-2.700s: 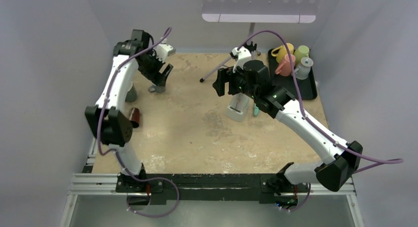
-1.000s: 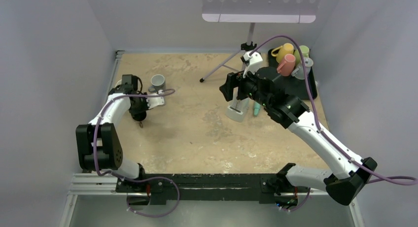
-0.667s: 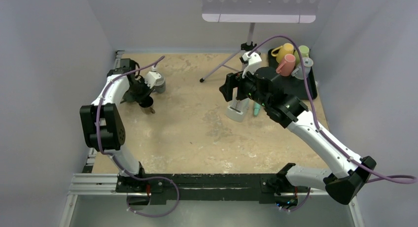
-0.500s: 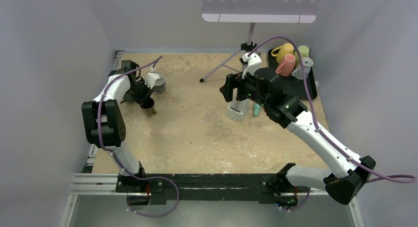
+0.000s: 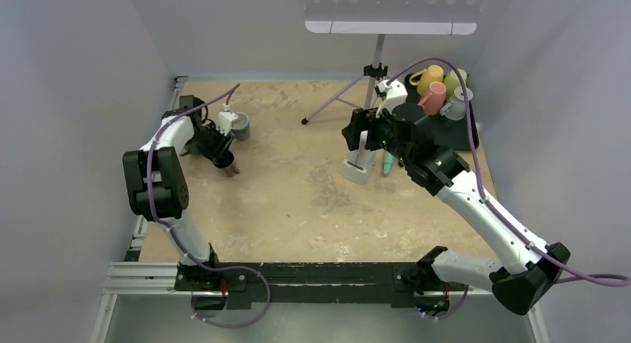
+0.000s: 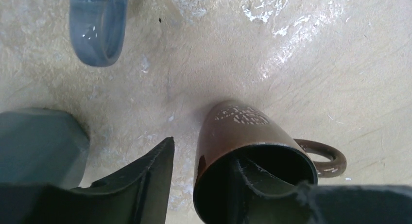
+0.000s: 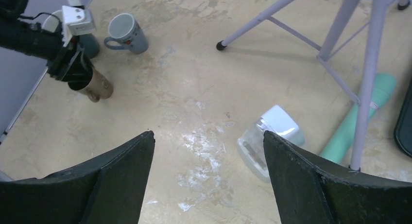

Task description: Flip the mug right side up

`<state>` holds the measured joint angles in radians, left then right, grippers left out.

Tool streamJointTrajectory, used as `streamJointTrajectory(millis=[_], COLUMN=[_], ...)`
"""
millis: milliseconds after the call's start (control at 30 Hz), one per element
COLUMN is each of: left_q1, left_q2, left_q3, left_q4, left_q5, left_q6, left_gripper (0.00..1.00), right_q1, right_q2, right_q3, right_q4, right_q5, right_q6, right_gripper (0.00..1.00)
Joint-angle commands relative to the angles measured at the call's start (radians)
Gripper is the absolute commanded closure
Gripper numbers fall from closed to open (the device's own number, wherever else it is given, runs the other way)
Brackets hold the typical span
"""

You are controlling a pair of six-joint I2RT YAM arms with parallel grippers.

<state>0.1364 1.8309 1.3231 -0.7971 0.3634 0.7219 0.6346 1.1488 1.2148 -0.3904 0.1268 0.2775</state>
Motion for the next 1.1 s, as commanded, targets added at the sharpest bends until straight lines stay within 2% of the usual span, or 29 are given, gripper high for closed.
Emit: streamJointTrajectory(millis=[0,133,333,533,700,867,1067], left_q1=[0.014,0.014,0.013,0.011,0.009,0.008,0.008], left_q2=[-0.098,-0.136,-0.205,-0.281,-0.331,-0.363,-0.368], left_q3=[-0.003,0.063,0.191,0.22,0.208,0.183,0.158], left_q4=[0.01,-0.098,-0.245,-0.279,-0.281,-0.28,-0.254], left_q5=[0.056,0.079,0.145,0.201,0.197,0.168,0.154], left_q6=[0.023,0.018,-0.098,-0.224,-0.255,-0.256,-0.281], left_gripper=[0.52,0.46,0.41,0.36,0.34,0.33,0.33], right_q1=[-0.07,-0.222,-0.522,-0.794,-0.878,-0.907,-0.912], right_q2=[-0.07,-0.103,-0.128,0.05,0.318,0.616,0.813], right_q3=[-0.029,-0.054,-0.123,-0.115,0.011,0.235,0.401], right_q4=[0.029,-0.014,0.02,0.177,0.289,0.238,0.202], right_q5=[0.062,0.124,0.154,0.144,0.113,0.053,0.009], right_q6=[0.048,0.084,0.074,0.139,0.2,0.245,0.299], right_gripper=[0.14,0.14,0.14,0.21,0.27,0.32,0.37])
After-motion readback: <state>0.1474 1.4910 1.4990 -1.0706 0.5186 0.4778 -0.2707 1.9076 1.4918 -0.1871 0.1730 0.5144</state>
